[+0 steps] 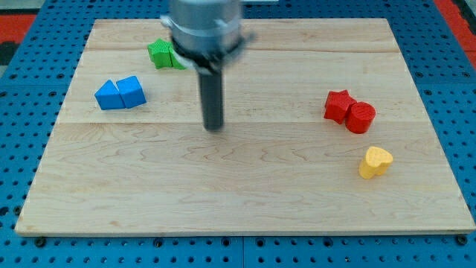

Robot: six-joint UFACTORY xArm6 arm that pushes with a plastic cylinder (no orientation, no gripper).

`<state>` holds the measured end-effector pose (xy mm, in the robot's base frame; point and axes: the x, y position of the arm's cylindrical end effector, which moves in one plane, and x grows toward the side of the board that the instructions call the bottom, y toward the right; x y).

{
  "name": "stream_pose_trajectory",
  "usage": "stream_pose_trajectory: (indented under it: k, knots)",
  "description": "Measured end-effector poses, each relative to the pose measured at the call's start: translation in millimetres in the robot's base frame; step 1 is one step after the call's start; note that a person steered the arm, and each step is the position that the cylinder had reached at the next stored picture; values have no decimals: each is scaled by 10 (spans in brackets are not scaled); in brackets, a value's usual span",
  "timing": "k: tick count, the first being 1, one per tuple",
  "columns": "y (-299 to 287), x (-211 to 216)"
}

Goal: Move the yellow hexagon into the yellow heart

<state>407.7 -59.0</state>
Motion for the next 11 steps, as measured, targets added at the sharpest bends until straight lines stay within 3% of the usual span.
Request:
stream_pose_trajectory:
  k: [1,2,3,4,5,7,8,9,10,11]
  knots:
    - [576,-994]
    - [876,-1616]
    - [-303,-1790]
    - [-129,-1288]
    - [406,-1228]
    - [454,-1356]
    - [816,-1147]
    - [983,-1264]
    - [1238,-922]
    - [1252,-48]
